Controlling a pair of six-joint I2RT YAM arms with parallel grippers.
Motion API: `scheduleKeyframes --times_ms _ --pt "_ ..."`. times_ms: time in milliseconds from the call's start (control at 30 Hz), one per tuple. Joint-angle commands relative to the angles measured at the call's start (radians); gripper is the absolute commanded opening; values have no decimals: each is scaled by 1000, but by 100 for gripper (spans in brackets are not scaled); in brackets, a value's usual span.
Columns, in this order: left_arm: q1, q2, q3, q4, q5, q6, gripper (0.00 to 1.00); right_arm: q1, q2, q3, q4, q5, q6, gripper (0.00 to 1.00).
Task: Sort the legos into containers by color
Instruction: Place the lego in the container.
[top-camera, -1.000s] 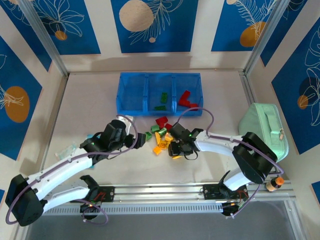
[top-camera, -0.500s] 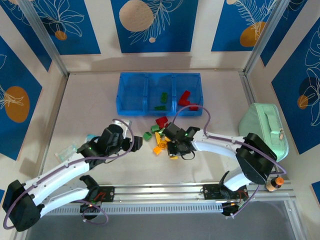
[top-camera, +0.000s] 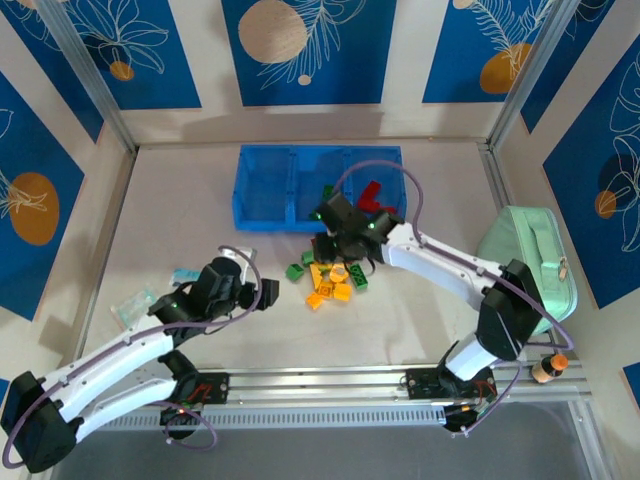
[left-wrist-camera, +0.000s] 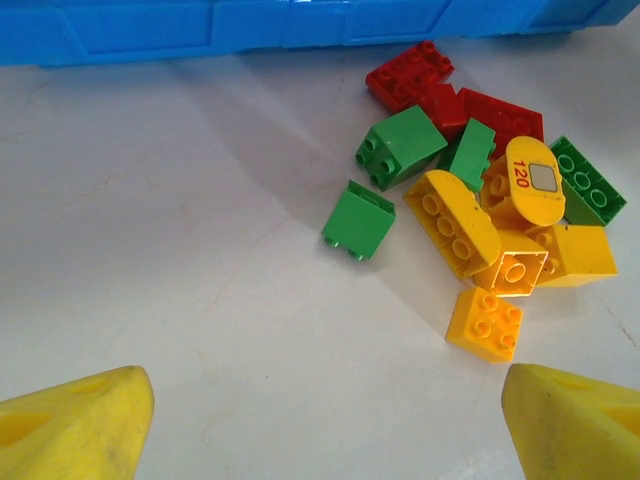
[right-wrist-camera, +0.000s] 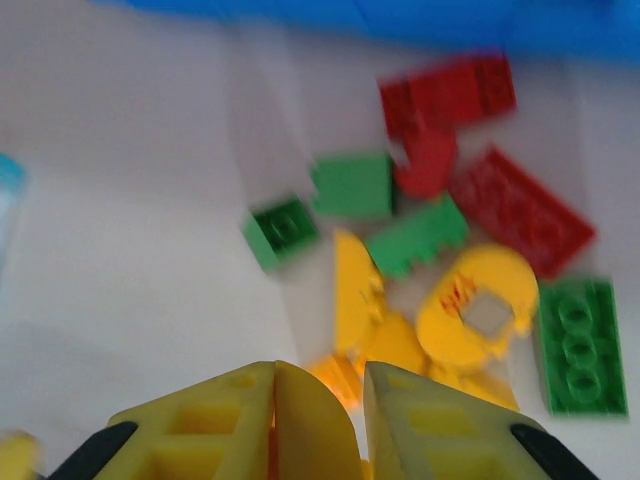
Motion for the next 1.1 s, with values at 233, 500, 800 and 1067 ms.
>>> scheduleKeyframes --times_ms 233,500,800,1067 --pt "-6 -87 -97 -37 31 -86 88 -65 353 562 -121 -77 -162 26" --pt "-9 -153 -164 -40 55 -136 87 -77 677 1041 -256 -109 -198 27" --pt "-14 -168 -161 -47 86 -150 86 -112 914 1319 -219 -206 -162 27" --pt "-20 -200 -154 -76 77 -164 86 -122 976 1347 -75 -231 -101 43"
